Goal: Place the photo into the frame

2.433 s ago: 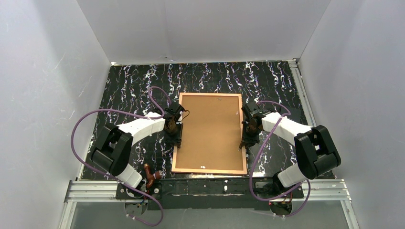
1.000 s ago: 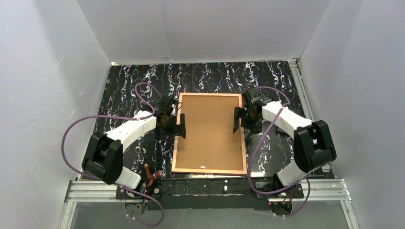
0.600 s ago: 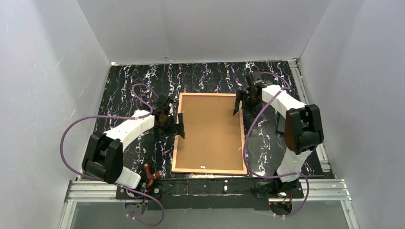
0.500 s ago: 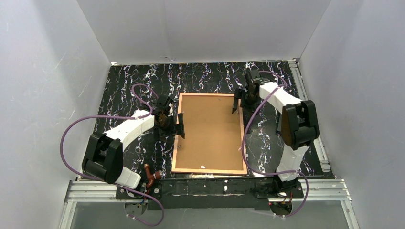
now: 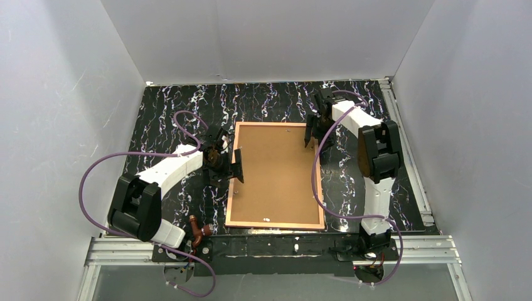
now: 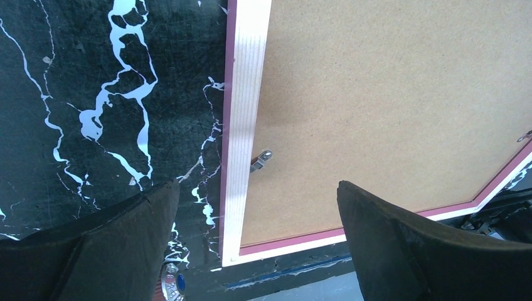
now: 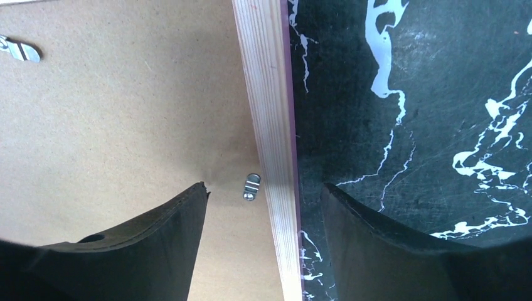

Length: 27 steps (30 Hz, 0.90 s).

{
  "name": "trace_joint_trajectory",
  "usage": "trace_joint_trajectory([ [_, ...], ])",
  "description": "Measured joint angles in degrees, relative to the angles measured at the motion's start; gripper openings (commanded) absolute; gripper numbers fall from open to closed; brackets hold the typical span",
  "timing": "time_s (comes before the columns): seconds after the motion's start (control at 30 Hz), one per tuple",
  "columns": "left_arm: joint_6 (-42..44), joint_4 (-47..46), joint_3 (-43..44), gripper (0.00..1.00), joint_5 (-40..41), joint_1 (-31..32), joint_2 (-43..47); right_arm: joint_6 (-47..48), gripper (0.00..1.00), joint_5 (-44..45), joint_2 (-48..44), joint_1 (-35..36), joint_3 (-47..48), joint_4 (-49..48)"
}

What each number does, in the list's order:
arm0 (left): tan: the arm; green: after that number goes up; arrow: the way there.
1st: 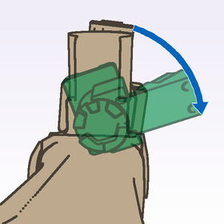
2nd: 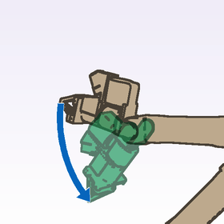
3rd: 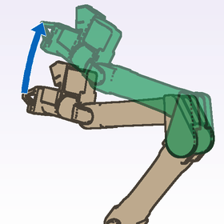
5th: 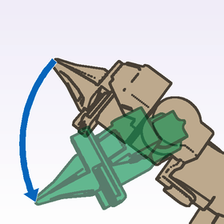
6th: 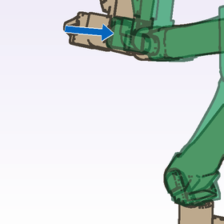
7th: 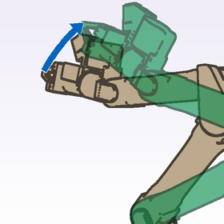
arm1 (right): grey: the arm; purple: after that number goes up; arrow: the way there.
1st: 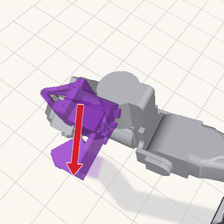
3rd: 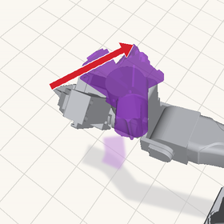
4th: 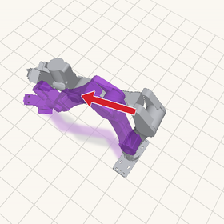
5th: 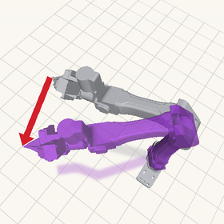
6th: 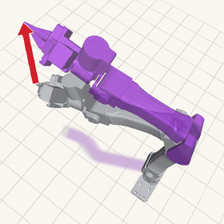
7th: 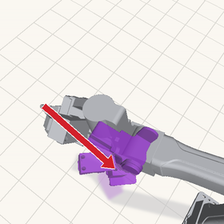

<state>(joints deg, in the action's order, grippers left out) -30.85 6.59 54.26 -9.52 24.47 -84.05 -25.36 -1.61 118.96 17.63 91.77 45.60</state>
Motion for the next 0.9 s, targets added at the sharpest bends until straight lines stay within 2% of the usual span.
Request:
trace_joint_trajectory([
  [0.13, 0.28, 0.15, 0.00, 0.98, -0.17, 0.02, 0.00, 0.31, 0.71, 0.15, 0.96, 0.00, 1.07, 0.72],
  [0.33, 0.46, 0.59, 0.00, 0.98, -0.28, 0.02, -0.07, 0.37, 0.61, 0.17, 1.55, -0.04, 1.09, 0.98],
  [0.47, 0.46, 0.61, 0.00, 0.98, -0.42, 0.02, -0.07, 0.68, 0.43, 0.15, 1.55, -0.11, 1.09, 0.98],
  [0.53, 0.46, 0.61, 0.00, 0.98, -0.44, 0.02, -0.07, 1.11, 0.38, 0.17, 1.55, -0.17, 1.09, 0.96],
  [0.7, 0.44, 0.57, -0.13, 0.98, -0.83, 0.02, -0.09, 1.84, 0.05, -0.09, 1.55, -0.61, 1.11, 1.31],
  [0.73, 0.44, 0.59, -0.22, 0.98, -0.87, 0.00, -0.11, 2.10, 0.02, -0.28, 1.55, -0.68, 1.11, 1.38],
  [0.9, 0.44, 0.59, -0.26, 0.98, -1.03, 0.00, -0.35, 2.10, 0.01, -1.49, 1.55, -1.44, 1.11, 1.16],
])
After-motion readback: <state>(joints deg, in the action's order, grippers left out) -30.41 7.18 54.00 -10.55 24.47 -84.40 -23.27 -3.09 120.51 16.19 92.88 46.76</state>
